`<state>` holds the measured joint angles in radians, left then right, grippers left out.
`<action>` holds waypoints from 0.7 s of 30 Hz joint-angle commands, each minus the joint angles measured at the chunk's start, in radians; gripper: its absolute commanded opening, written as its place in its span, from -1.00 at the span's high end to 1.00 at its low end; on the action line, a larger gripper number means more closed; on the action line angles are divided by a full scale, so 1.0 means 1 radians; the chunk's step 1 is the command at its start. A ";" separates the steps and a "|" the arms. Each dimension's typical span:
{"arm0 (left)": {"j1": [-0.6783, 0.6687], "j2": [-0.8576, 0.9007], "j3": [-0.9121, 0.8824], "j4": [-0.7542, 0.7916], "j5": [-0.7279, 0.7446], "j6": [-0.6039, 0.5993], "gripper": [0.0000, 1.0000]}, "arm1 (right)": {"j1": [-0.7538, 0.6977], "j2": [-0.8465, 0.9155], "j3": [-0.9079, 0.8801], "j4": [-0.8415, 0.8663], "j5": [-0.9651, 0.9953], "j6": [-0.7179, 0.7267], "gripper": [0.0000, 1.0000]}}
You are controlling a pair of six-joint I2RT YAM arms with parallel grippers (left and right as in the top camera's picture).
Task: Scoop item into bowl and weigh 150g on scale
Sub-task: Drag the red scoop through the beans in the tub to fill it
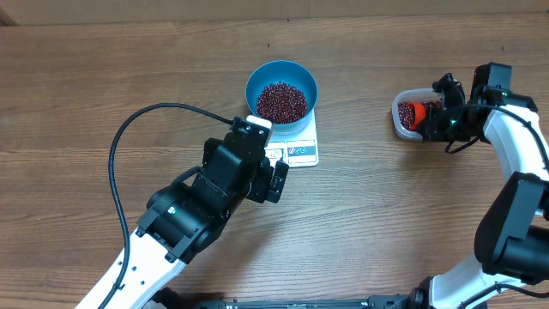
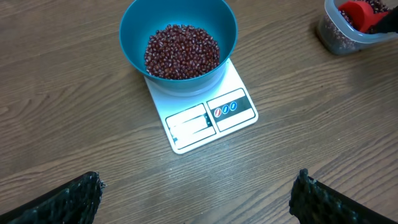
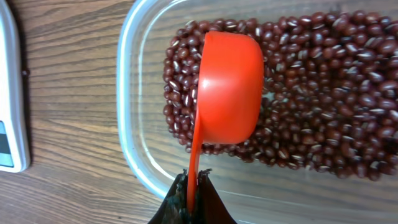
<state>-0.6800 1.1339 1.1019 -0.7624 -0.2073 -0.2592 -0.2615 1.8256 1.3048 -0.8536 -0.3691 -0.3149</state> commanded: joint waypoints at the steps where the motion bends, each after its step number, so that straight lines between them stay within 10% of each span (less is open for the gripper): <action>1: 0.006 0.005 0.000 0.003 -0.012 -0.013 -0.99 | 0.005 0.018 -0.039 -0.004 -0.097 -0.007 0.93; 21: 0.006 0.005 0.000 0.003 -0.012 -0.013 -0.99 | -0.091 0.056 -0.042 -0.017 -0.273 0.001 0.93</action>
<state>-0.6800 1.1339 1.1019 -0.7624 -0.2073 -0.2592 -0.3481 1.8534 1.2812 -0.8650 -0.6079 -0.3134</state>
